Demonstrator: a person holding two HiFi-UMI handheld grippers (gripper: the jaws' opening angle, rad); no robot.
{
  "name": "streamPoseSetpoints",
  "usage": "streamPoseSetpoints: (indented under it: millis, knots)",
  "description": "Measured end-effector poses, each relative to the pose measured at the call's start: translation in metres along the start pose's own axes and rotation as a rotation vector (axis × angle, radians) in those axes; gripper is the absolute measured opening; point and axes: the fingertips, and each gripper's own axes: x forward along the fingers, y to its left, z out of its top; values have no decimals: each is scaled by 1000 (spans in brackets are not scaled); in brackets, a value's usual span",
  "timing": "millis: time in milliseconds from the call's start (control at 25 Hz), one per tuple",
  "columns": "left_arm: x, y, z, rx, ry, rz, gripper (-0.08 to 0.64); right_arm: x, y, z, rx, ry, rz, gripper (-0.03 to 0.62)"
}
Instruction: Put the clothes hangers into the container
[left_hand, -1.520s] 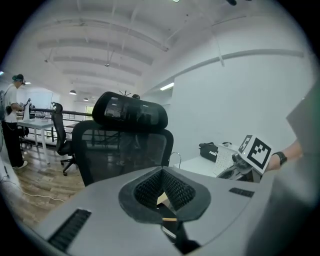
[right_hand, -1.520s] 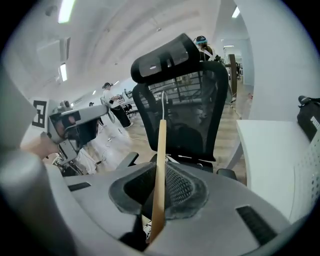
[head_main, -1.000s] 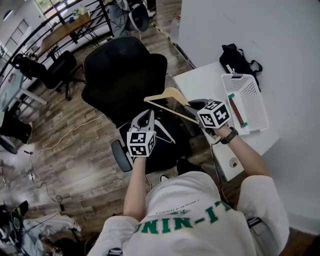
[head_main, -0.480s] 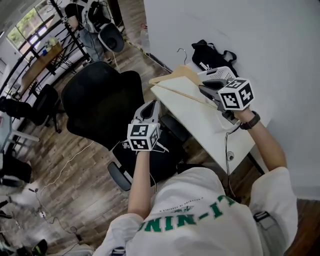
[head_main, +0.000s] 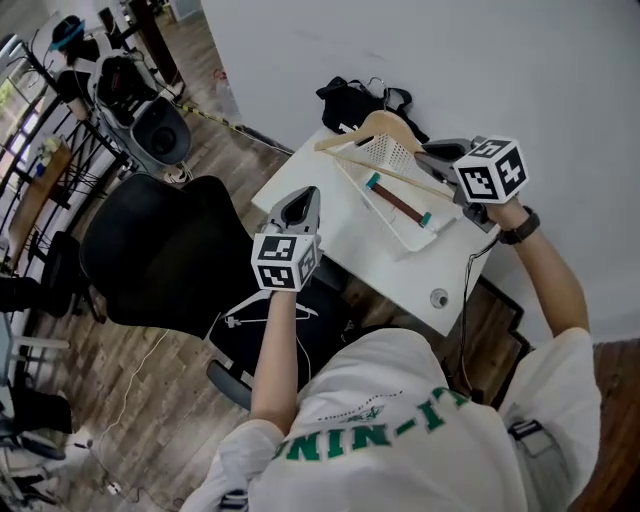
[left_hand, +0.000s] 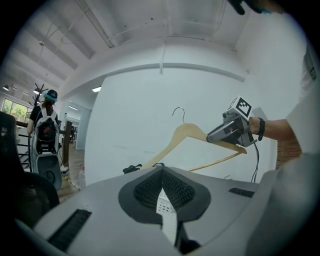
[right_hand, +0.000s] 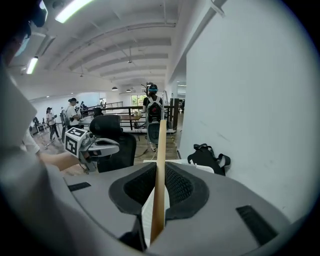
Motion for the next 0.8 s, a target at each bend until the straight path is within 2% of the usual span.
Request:
streamPoseSetpoints:
  millis: [120,280,560,800]
  knots:
    - [23,-19,-2,-17,8,-69,14,-12,-23,-16,28,14,-50,64]
    - [48,-40,-7,5,27,-135,15,-15,-43,-46,68,70,-104,64]
    - [72,-55,-15,10,42,-181,14,19,-68,-102,94,193,-147,66]
    - [84,-57,-25,4,54,-186,15,59,-84,-136,22,301,-205,66]
